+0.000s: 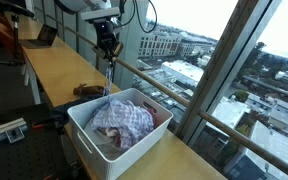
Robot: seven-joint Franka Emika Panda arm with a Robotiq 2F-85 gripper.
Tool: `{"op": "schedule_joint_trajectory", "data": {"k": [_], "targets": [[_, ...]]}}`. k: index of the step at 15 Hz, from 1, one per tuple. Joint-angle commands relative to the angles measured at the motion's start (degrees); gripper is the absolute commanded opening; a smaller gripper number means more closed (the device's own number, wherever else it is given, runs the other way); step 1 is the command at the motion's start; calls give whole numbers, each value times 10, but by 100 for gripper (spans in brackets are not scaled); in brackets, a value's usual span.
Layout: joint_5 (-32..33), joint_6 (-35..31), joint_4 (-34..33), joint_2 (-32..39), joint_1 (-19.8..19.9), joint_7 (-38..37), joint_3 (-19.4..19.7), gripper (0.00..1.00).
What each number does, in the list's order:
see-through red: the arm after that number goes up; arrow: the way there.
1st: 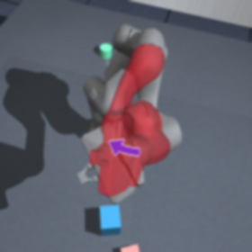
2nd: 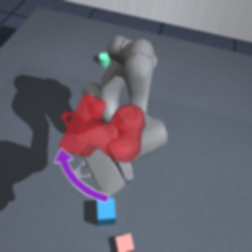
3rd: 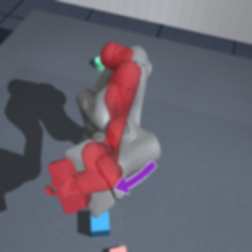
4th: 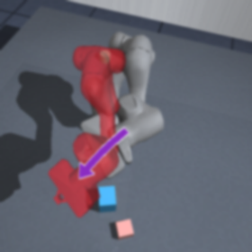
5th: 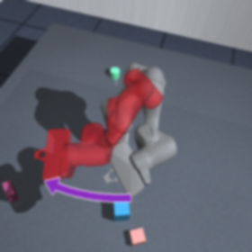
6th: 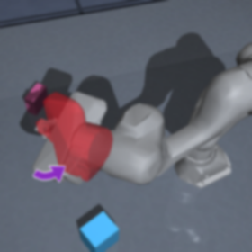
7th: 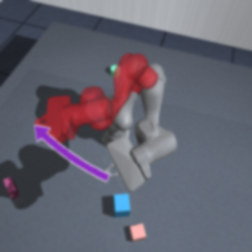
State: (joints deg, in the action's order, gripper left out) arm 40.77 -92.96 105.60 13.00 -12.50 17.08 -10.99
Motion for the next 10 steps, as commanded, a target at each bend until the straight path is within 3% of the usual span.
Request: {"op": "schedule_joint_trajectory", "data": {"k": [1,10], "targets": [[0,4,33,-41,15,-71,15,1],[-7,-25,103,-10,45,-178,38,1]]}}
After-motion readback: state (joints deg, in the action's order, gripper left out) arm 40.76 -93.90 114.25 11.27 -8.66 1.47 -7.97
